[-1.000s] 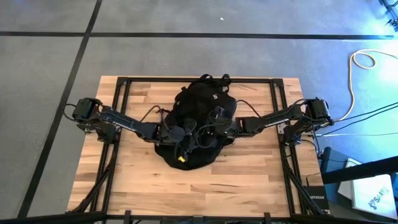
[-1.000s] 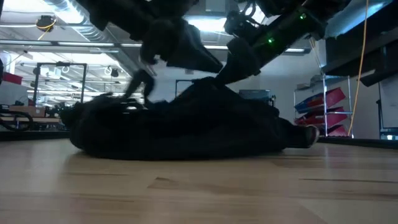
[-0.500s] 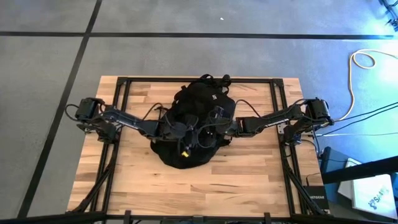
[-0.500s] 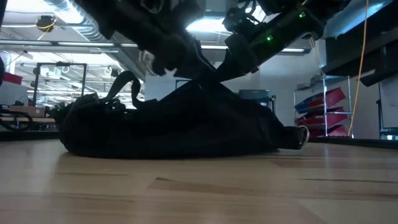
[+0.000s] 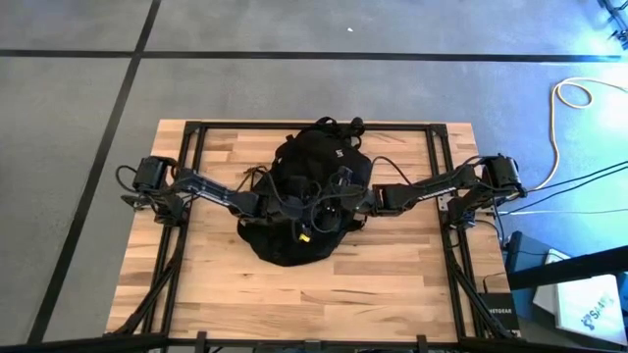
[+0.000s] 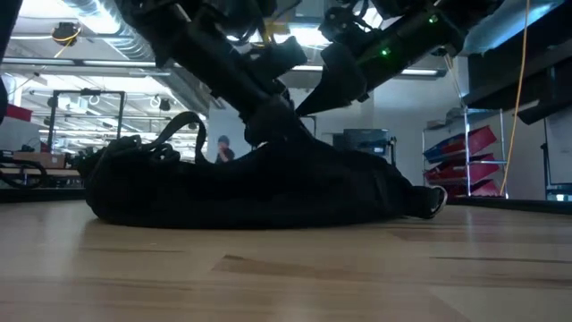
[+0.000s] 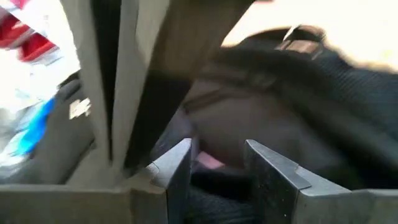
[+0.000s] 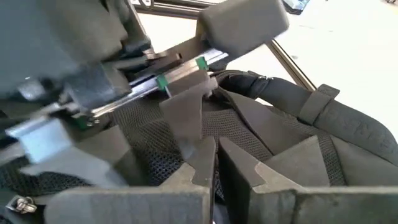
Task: Unpack backpack
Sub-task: Remove the pink charger cable from the black backpack
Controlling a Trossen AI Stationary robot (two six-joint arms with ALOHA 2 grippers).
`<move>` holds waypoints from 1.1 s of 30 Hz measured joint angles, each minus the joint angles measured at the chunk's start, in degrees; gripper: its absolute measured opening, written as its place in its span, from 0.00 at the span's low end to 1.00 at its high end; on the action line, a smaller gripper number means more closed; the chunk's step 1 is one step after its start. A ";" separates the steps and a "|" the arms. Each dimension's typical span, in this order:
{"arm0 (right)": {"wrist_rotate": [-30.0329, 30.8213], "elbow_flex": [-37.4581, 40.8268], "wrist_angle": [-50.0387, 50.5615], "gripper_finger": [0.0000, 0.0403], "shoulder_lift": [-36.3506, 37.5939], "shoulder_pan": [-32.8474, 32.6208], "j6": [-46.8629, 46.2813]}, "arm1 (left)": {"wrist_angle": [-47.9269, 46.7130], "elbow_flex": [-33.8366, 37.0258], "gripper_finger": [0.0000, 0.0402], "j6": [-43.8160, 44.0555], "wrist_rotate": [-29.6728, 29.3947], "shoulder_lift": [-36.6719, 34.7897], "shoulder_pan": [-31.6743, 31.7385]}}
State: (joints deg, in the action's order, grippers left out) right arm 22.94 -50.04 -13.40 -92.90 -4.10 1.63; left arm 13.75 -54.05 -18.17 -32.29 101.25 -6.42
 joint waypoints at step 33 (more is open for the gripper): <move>10.58 0.09 10.13 0.55 -2.56 -2.91 17.83 | -9.30 -2.37 0.33 5.67 -14.28 -1.58 -4.73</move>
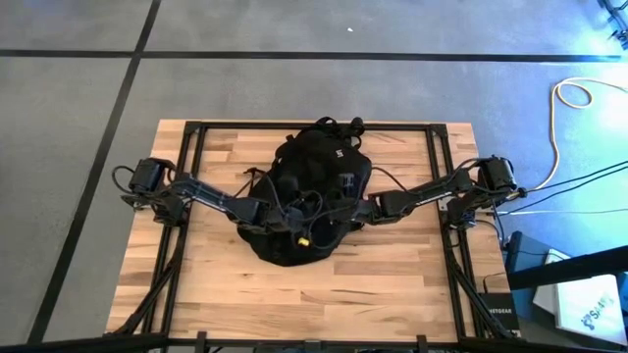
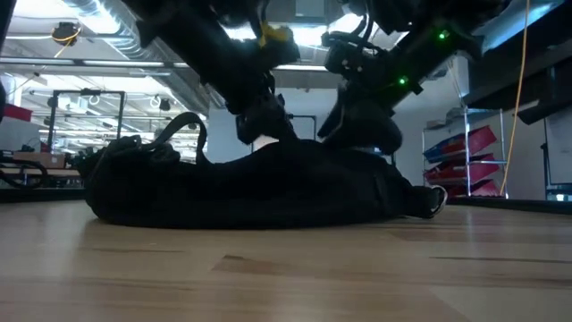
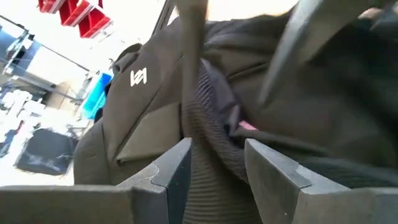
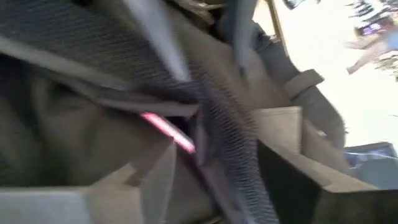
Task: Unpack backpack
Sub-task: Remove the pink charger cable from the black backpack
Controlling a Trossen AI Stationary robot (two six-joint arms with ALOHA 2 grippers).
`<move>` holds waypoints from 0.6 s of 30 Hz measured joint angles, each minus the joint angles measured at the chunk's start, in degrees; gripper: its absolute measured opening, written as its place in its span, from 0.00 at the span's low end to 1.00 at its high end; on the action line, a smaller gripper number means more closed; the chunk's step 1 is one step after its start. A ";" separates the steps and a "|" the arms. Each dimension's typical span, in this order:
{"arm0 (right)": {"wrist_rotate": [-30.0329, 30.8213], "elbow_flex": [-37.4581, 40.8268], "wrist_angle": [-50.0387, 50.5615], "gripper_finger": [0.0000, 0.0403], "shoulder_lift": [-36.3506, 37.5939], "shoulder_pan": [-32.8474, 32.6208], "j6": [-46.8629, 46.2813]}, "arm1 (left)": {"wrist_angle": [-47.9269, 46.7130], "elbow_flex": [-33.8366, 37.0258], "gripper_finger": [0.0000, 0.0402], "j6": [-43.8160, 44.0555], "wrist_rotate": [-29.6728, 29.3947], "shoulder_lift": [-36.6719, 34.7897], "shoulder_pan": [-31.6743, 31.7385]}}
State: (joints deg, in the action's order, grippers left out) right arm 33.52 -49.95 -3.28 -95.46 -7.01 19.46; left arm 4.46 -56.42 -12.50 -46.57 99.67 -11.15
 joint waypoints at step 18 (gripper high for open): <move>-6.00 -0.02 -2.06 0.70 -1.14 7.08 9.28 | -4.84 0.02 0.33 16.27 2.10 -1.59 -6.78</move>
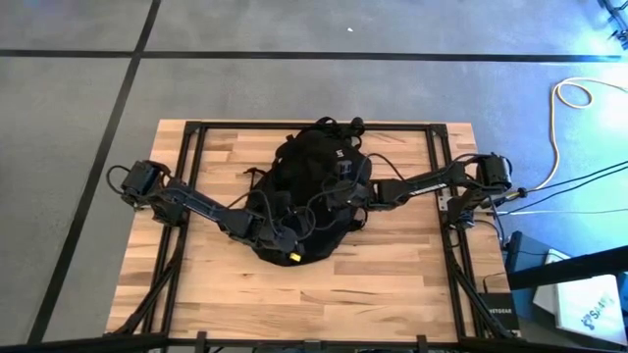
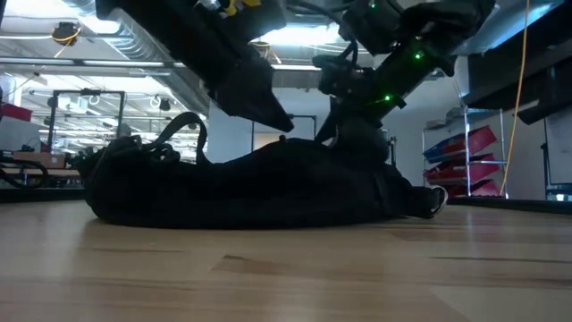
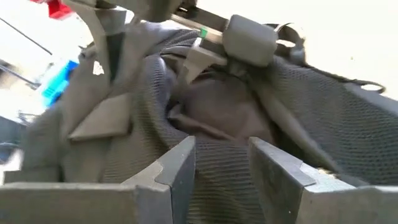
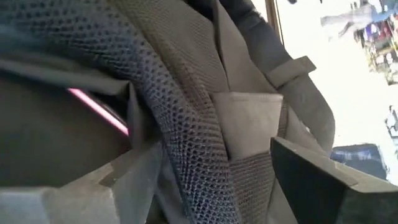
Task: Unpack backpack
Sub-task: Remove the pink charger cable from the black backpack
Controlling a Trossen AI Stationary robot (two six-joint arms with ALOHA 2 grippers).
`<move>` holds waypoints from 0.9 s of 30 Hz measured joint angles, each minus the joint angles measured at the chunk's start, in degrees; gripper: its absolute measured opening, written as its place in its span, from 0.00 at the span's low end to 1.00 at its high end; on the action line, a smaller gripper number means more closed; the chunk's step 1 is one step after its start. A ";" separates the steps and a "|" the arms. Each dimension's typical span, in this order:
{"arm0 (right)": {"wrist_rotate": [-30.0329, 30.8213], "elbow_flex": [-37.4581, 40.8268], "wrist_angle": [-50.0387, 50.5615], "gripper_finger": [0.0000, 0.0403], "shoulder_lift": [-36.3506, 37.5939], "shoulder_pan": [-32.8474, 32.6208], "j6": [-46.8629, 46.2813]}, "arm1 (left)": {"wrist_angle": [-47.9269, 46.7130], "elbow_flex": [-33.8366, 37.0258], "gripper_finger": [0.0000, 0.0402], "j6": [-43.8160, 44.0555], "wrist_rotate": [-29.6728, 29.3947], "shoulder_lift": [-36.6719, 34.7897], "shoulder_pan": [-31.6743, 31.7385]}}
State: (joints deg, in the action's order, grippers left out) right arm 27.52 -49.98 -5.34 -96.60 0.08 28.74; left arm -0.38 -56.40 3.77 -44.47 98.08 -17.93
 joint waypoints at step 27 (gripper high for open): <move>10.87 -4.52 -15.48 0.70 -3.80 0.33 12.44 | -0.62 0.02 0.33 -2.45 -21.56 -0.15 -5.64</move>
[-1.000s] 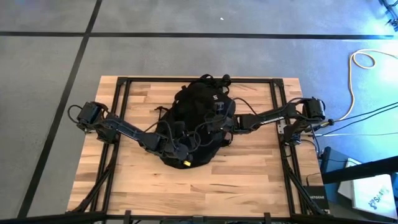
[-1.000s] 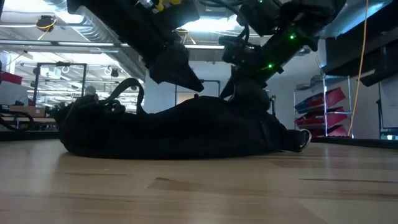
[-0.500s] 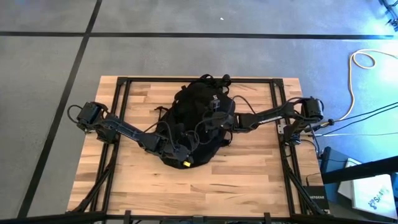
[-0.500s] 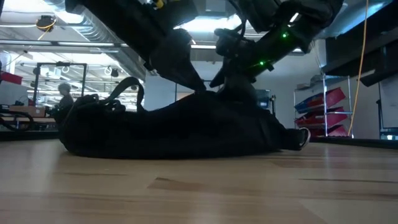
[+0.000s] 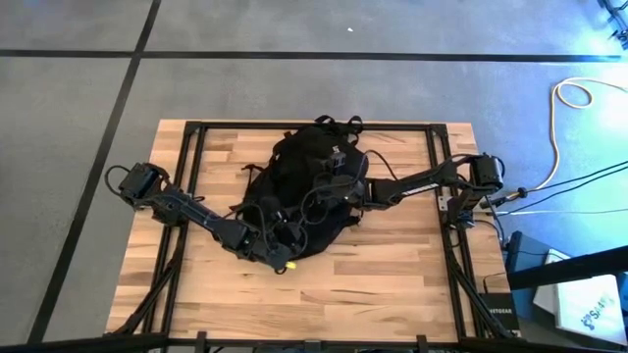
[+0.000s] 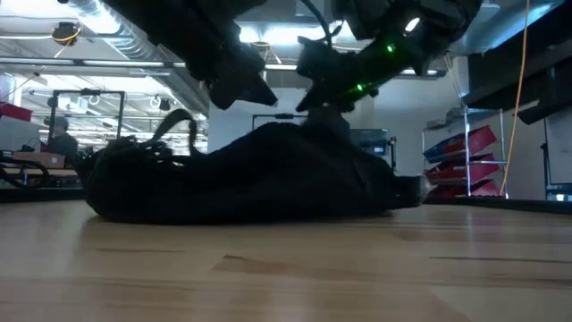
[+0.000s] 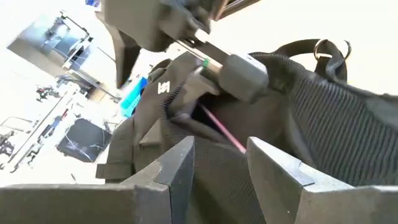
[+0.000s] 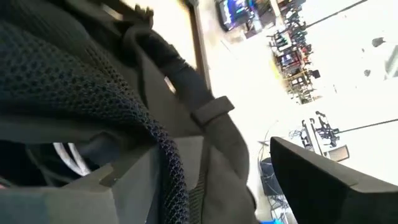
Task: Unpack backpack
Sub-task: Remove the pink charger cable from the black backpack
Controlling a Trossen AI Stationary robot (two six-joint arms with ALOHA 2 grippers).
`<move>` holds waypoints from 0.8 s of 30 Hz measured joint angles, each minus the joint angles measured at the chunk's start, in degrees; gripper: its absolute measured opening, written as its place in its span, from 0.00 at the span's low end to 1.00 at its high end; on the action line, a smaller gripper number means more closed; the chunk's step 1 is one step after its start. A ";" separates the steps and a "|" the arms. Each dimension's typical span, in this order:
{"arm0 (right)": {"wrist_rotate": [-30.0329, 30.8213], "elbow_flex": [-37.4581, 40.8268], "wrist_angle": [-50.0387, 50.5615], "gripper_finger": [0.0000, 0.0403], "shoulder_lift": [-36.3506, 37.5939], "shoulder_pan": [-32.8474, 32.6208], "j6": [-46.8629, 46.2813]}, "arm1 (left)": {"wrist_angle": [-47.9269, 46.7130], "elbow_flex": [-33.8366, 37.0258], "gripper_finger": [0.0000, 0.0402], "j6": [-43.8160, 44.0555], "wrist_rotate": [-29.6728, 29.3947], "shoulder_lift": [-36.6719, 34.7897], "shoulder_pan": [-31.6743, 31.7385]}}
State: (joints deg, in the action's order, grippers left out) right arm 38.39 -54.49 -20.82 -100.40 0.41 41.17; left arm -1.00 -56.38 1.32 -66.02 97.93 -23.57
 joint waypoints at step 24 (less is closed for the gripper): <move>1.92 -6.04 3.97 0.70 -2.90 -3.39 2.22 | -2.68 2.56 0.33 2.25 -2.46 -0.02 7.19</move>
State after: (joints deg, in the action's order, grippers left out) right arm 40.32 -60.53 -16.85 -103.30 -2.98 43.40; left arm -3.68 -53.82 3.57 -68.49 97.91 -16.38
